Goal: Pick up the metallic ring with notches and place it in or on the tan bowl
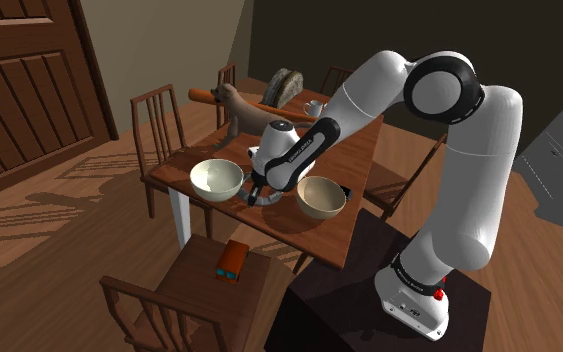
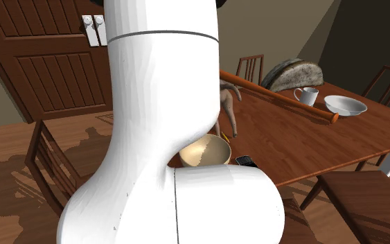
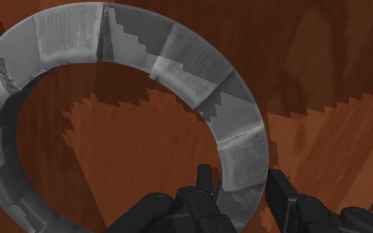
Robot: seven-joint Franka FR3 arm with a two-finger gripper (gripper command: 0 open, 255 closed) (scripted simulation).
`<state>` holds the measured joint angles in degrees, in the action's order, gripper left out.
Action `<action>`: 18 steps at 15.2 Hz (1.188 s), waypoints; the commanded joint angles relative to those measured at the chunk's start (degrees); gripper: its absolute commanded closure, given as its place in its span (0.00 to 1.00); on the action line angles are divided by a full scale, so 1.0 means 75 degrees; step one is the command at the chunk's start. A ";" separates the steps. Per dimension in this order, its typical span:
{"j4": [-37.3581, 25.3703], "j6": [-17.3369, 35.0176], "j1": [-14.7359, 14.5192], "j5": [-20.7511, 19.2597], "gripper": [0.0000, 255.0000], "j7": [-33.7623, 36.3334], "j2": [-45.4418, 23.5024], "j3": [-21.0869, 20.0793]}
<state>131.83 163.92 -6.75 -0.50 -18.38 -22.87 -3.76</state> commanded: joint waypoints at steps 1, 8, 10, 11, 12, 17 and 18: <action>0.0005 0.0003 0.0011 0.0000 1.00 0.0000 -0.0025 0.0017; 0.0003 0.0004 0.0012 -0.0002 1.00 0.0001 -0.0026 0.0017; 0.0037 -0.0165 0.0027 0.0016 1.00 -0.0009 0.0177 -0.0002; 0.0049 -0.0253 0.0035 0.0025 1.00 -0.0014 0.0276 -0.0011; 0.0060 -0.0340 0.0042 0.0035 1.00 -0.0019 0.0374 -0.0020; 0.0092 -0.0788 0.0073 0.0085 1.00 -0.0047 0.0855 -0.0060; 0.0094 -0.0880 0.0079 0.0095 1.00 -0.0052 0.0948 -0.0067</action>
<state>132.56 157.79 -6.09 0.18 -18.80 -16.38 -4.15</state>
